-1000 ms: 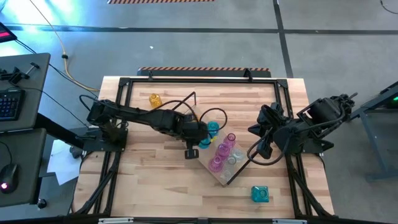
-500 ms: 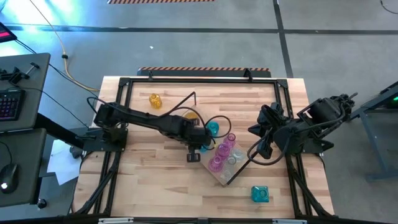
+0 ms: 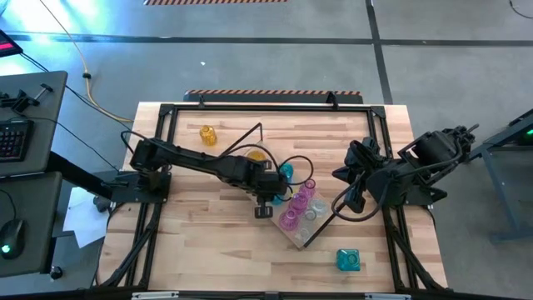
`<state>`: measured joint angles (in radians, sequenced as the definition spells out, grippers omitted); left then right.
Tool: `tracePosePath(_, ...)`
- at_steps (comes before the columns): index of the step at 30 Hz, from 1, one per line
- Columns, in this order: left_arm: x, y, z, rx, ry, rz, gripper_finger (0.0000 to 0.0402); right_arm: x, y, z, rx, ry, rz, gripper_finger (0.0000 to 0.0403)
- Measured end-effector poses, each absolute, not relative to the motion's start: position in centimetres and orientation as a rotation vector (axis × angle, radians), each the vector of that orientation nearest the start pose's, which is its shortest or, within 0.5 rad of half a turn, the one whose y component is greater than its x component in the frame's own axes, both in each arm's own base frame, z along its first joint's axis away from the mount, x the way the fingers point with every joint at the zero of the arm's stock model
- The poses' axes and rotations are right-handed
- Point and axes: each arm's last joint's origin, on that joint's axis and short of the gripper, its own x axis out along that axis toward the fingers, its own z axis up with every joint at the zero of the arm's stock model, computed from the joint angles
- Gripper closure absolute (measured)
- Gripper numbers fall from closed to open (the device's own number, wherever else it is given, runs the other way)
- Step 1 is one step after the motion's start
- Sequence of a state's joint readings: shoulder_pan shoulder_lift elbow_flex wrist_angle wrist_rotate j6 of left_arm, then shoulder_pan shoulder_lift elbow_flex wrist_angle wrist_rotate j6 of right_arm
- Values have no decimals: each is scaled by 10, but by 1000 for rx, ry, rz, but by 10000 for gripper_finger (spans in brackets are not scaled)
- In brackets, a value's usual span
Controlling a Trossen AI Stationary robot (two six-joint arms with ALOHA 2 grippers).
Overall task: Sort vases onto shelf
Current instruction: Put the left blue crystal vase on the shelf, then put the blue crystal vase on the shelf
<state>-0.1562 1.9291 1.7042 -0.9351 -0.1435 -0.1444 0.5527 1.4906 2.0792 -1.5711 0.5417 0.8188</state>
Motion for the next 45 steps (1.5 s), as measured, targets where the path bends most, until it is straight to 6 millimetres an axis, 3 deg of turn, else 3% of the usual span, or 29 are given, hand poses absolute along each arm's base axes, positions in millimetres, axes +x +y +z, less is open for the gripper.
tracePosePath(18,401,-59,267,42,1124,70,339,196,103,476,262,767,-323,403)
tracePosePath(31,400,-59,268,47,1122,66,282,196,103,476,262,766,-323,403)
tracePosePath(38,394,-57,292,40,1018,90,277,196,103,476,262,766,-323,403)
tracePosePath(45,376,-61,317,-51,976,108,277,196,103,476,274,764,-327,403)
